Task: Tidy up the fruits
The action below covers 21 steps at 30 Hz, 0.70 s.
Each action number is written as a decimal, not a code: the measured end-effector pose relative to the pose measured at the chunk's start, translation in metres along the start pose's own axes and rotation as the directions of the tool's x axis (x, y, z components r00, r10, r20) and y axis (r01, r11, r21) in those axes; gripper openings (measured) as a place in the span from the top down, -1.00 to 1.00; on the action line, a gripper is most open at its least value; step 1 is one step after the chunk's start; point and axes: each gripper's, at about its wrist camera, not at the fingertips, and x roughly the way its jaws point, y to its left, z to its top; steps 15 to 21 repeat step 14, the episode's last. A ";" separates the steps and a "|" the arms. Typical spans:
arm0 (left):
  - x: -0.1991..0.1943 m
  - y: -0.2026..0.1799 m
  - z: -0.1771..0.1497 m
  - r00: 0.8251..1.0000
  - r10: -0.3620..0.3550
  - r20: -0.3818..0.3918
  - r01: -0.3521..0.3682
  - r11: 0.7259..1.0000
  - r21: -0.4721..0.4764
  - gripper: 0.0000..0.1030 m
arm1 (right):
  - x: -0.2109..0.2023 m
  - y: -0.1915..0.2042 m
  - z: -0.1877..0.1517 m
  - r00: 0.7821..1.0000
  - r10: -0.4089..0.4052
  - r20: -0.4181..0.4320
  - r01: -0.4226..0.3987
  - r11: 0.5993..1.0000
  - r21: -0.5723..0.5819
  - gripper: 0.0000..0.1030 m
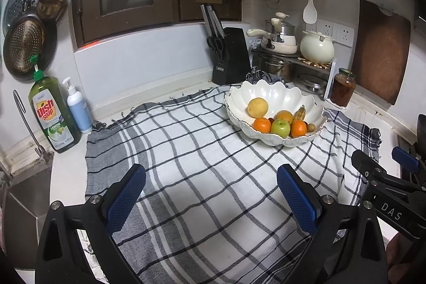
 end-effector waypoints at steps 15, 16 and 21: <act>0.008 0.002 0.000 1.000 -0.002 -0.017 0.002 1.000 -0.009 -1.00 | 0.000 0.000 0.000 1.000 -0.001 0.001 0.001 1.000 -0.001 -0.85; 0.008 0.002 0.000 1.000 -0.002 -0.017 0.002 1.000 -0.009 -1.00 | 0.000 0.000 0.000 1.000 -0.001 0.001 0.001 1.000 -0.001 -0.85; 0.008 0.002 0.000 1.000 -0.002 -0.017 0.002 1.000 -0.009 -1.00 | 0.000 0.000 0.000 1.000 -0.001 0.001 0.001 1.000 -0.001 -0.85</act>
